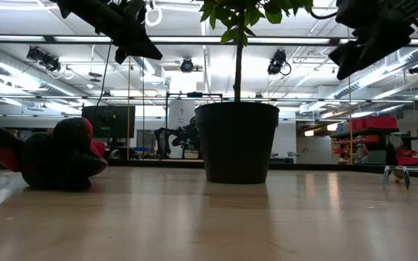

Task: Pick & Place Garden tools in Gardening bag
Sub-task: Put the brown hand rake into the gardening bag

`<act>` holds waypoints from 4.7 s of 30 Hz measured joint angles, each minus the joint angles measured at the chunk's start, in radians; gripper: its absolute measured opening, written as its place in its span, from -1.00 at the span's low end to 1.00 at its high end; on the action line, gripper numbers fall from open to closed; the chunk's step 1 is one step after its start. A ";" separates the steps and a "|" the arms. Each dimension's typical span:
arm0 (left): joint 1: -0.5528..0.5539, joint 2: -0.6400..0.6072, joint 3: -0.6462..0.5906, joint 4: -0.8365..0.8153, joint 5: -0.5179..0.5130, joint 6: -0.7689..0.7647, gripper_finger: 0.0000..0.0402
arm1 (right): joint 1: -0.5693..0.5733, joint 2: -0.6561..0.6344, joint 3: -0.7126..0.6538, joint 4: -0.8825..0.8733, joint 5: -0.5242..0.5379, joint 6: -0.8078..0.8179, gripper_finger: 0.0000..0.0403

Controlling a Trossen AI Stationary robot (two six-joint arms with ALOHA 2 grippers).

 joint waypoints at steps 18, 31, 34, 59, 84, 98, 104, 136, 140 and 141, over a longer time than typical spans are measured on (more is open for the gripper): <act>0.000 0.000 0.001 0.000 -0.001 0.036 -0.94 | 0.095 0.141 -0.001 -0.101 0.097 -0.161 0.08; 0.000 0.000 0.001 0.000 -0.001 0.050 -0.94 | 0.188 0.168 -0.147 -0.007 0.132 -0.171 0.08; 0.000 0.000 0.001 0.000 0.000 0.058 -0.94 | 0.219 0.168 -0.176 0.035 0.141 -0.176 0.08; 0.000 0.000 0.001 0.000 -0.035 0.077 -0.94 | 0.357 0.431 -0.227 0.191 0.244 -0.224 0.08; 0.000 0.000 0.001 -0.001 -0.035 0.091 -0.94 | 0.417 0.555 -0.226 0.271 0.249 -0.223 0.07; 0.001 0.000 0.001 -0.001 -0.034 0.104 -0.94 | 0.417 0.556 -0.226 0.278 0.247 -0.208 -0.32; 0.001 0.000 0.001 -0.001 -0.034 0.104 -0.94 | 0.416 0.556 -0.227 0.279 0.236 -0.208 -0.44; 0.001 0.000 0.001 0.000 -0.035 0.104 -0.94 | 0.417 0.431 -0.176 0.263 0.169 -0.082 -0.66; 0.000 0.000 0.001 0.000 -0.034 0.104 -0.94 | 0.414 0.385 -0.142 0.206 0.172 -0.021 -0.66; 0.001 0.000 0.001 0.000 -0.034 0.104 -0.94 | 0.411 0.374 -0.136 0.186 0.173 -0.010 -0.66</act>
